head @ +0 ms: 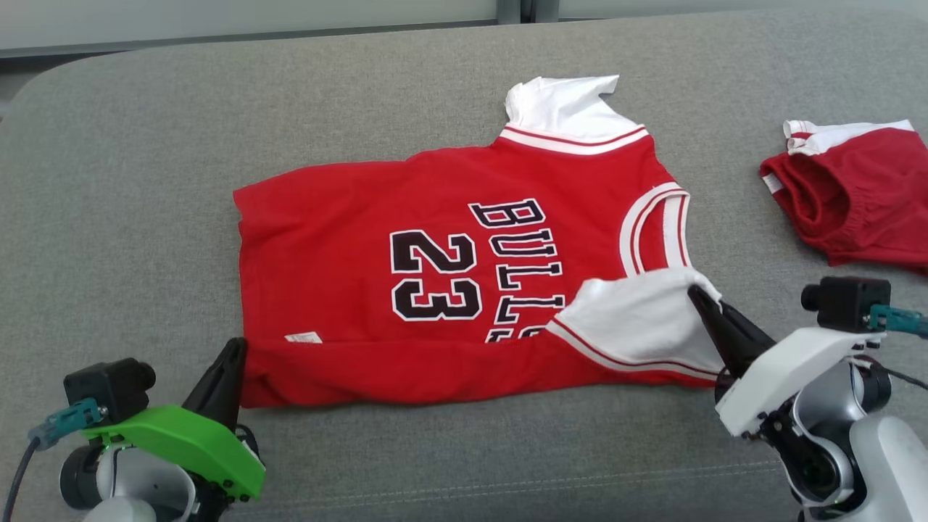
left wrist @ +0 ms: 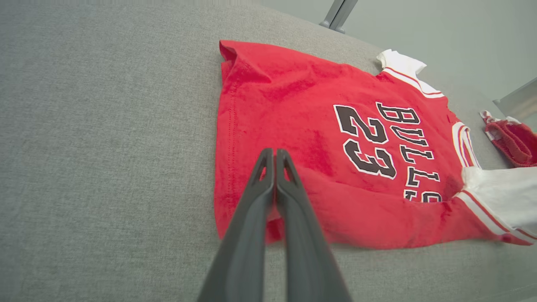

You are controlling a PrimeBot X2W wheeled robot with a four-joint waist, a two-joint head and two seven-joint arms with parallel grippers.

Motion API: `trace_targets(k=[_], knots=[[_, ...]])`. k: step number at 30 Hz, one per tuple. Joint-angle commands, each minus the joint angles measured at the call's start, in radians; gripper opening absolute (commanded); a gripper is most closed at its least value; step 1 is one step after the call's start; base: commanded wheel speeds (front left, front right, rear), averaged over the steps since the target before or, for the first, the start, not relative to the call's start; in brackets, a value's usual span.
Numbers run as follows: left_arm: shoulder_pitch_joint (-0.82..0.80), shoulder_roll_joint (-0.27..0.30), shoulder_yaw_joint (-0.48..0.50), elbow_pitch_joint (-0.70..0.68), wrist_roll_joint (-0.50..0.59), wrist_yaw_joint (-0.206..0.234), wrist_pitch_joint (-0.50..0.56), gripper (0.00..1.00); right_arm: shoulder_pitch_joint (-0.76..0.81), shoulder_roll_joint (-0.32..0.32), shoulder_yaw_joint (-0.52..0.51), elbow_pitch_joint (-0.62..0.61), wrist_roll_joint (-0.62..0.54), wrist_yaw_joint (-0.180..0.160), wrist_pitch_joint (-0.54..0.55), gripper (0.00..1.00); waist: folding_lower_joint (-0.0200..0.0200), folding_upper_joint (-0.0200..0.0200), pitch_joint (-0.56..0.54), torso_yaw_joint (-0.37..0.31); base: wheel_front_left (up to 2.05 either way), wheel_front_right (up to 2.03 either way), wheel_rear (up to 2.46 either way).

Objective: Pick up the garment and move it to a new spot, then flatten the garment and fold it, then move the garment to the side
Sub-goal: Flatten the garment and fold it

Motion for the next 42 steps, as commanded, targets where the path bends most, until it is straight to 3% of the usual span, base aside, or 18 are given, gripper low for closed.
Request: trace_targets(k=[1, 16, 23, 24, 25, 26, 27, 28, 34, 42], knots=[[-0.025, -0.002, 0.001, 0.011, 0.007, -0.005, -0.001, 0.00, -0.029, -0.023, 0.009, 0.011, 0.000, 0.000, -0.013, 0.00, 0.0001, 0.0000, 0.017, 0.005, 0.00, 0.00, 0.00], [-0.119, -0.060, -0.003, 0.157, -0.004, -0.053, -0.034, 0.00, -0.250, -0.161, 0.188, 0.208, 0.048, 0.000, -0.161, 0.00, 0.0001, 0.0000, 0.084, 0.022, 0.00, 0.00, 0.00], [-0.139, -0.090, -0.010, 0.227, -0.016, -0.080, -0.046, 0.00, -0.309, -0.190, 0.255, 0.320, 0.086, 0.000, -0.223, 0.00, 0.0001, 0.0000, 0.098, 0.033, 0.00, 0.00, 0.00], [-0.143, -0.094, -0.011, 0.237, -0.015, -0.083, -0.051, 0.00, -0.314, -0.191, 0.263, 0.332, 0.091, 0.000, -0.233, 0.31, 0.0001, 0.0000, 0.100, 0.035, 0.00, 0.00, 0.00], [-0.145, -0.096, -0.012, 0.246, -0.015, -0.087, -0.052, 0.13, -0.322, -0.190, 0.271, 0.341, 0.095, 0.000, -0.248, 0.60, 0.0001, 0.0000, 0.101, 0.036, 0.00, 0.00, 0.00], [-0.146, -0.101, -0.012, 0.253, -0.021, -0.093, -0.055, 0.38, -0.325, -0.189, 0.278, 0.351, 0.100, 0.000, -0.258, 1.00, 0.0001, 0.0000, 0.101, 0.037, 0.00, 0.00, 0.00], [-0.147, -0.105, -0.011, 0.259, -0.020, -0.095, -0.064, 0.77, -0.326, -0.190, 0.284, 0.361, 0.101, 0.000, -0.268, 1.00, 0.0001, 0.0000, 0.100, 0.038, 0.00, 0.00, 0.00], [-0.150, -0.109, -0.009, 0.265, -0.016, -0.098, -0.072, 1.00, -0.327, -0.189, 0.282, 0.370, 0.103, 0.000, -0.287, 1.00, 0.0001, 0.0000, 0.099, 0.038, 0.00, 0.00, 0.00], [-0.135, -0.127, 0.024, 0.266, 0.012, -0.077, -0.182, 1.00, -0.285, -0.164, 0.227, 0.394, 0.054, 0.000, -0.422, 1.00, 0.0001, 0.0000, 0.079, 0.042, 0.00, 0.00, 0.00], [-0.098, -0.106, 0.059, 0.209, 0.128, -0.008, -0.284, 1.00, -0.191, -0.052, 0.076, 0.351, -0.133, 0.000, -0.518, 1.00, 0.0001, 0.0000, 0.024, 0.034, 0.00, 0.00, 0.00]])
